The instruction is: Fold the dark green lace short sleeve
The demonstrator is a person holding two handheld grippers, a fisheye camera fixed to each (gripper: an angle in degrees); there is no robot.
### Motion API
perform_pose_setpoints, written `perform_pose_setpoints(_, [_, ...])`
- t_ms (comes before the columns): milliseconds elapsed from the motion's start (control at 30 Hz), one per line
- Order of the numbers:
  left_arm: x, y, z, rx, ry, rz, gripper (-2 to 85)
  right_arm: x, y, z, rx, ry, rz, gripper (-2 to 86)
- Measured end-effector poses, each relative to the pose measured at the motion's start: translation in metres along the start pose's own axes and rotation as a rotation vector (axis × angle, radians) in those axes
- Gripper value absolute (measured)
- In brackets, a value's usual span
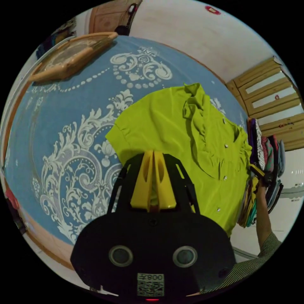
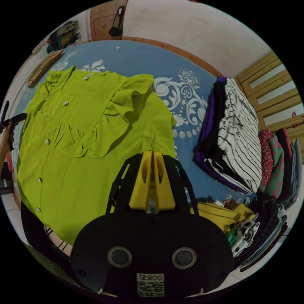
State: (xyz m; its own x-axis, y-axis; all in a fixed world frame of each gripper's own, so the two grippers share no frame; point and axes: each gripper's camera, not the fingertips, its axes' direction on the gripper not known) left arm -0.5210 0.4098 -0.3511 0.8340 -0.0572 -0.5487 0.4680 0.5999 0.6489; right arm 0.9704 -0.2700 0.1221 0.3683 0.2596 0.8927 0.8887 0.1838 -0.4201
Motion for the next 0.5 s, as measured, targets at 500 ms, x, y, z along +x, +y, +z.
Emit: perform_pose_setpoints(500, [-0.032, -0.02, -0.014, 0.198, 0.165, -0.112, 4.0, 0.118, 0.022, -0.058, 0.068, -0.151, 0.39, 0.0])
